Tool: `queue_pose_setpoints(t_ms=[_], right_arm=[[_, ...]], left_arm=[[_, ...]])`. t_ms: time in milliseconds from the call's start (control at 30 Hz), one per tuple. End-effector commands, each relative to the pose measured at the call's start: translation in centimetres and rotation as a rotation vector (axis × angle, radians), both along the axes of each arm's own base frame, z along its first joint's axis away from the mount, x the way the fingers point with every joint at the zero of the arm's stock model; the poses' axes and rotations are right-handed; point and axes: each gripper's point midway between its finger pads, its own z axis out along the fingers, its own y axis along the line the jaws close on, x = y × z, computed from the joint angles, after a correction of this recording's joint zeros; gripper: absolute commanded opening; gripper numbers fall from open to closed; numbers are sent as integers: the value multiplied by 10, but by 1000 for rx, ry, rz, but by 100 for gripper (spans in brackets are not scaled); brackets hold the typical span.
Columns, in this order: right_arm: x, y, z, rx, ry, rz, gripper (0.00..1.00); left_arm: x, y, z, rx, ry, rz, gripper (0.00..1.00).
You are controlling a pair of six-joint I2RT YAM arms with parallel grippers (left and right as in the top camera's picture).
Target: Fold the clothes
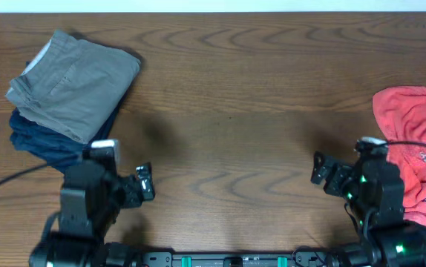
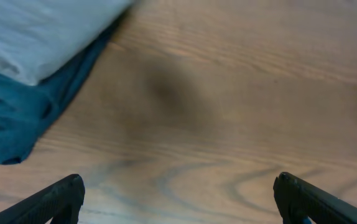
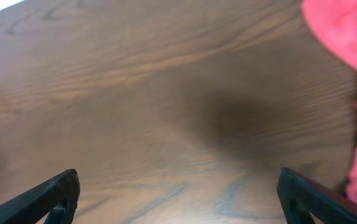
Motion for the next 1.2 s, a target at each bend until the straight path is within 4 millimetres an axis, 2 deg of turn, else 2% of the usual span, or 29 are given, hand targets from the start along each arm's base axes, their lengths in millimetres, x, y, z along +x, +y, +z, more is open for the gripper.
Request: queue_pose_setpoints(t_ms=[0, 833, 967, 1167], right_arm=[[-2, -9, -4, -27, -3, -46, 99], [-6, -9, -6, -26, 8, -42, 99], [-11, -18, -1, -57, -21, -58, 99], [-3, -10, 21, -171, -222, 94, 99]], left_arm=[[-2, 10, 1, 3, -35, 65, 98], [-5, 10, 0, 5, -26, 65, 98], [-5, 10, 0, 5, -26, 65, 98], [-5, 10, 0, 5, -26, 65, 98]])
